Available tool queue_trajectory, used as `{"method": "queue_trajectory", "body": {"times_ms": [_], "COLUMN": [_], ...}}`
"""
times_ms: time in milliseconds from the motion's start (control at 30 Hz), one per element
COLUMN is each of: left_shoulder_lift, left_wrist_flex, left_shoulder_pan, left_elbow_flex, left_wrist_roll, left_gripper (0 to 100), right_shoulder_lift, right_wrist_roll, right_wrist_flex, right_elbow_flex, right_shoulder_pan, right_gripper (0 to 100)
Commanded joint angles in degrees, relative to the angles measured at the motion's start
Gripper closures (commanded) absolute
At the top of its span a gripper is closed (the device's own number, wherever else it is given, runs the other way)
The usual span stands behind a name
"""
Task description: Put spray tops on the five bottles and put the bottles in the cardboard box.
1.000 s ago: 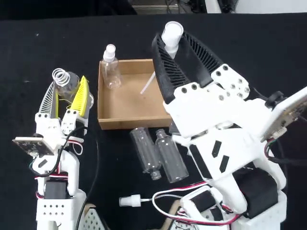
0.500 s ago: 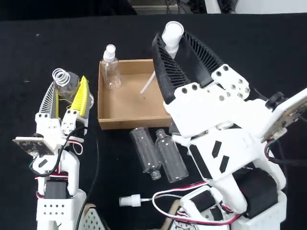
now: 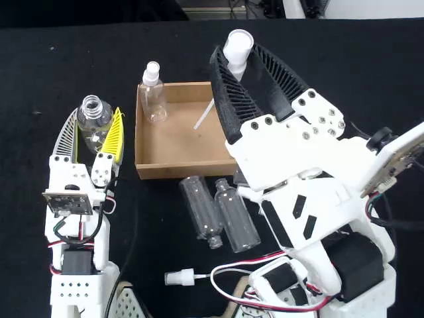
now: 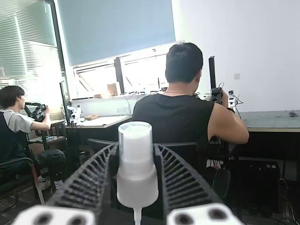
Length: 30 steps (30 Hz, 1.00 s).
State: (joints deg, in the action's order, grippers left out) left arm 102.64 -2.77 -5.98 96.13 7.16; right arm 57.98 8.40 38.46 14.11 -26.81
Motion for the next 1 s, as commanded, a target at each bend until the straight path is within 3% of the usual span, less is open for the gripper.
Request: {"method": "queue_trajectory", "body": {"times_ms": [0,167,433,967], "left_shoulder_lift": [0.26,0.35,0.35,0.09], "left_wrist_flex": [-1.58,-4.22,-5.71,-3.78], "left_shoulder_pan": [0.75,1.36,8.57,8.92], "left_elbow_flex": [1.36,1.36,1.36,1.36], "left_wrist_roll": [-1.41,-5.01,-5.8,-5.89], "left_gripper": [97,97,97,97], "right_shoulder_lift": [0.75,0.75,0.75,0.57], "right_wrist_roll": [0.0,-0.09,-0.18,-0.18], "right_wrist_flex": [-1.49,-1.67,-1.93,-7.91], "right_elbow_flex": [0.04,0.04,-0.22,3.38], "right_shoulder_pan": [-3.08,-3.78,-3.78,-3.78], "right_gripper": [98.7,98.7,98.7,98.7]}}
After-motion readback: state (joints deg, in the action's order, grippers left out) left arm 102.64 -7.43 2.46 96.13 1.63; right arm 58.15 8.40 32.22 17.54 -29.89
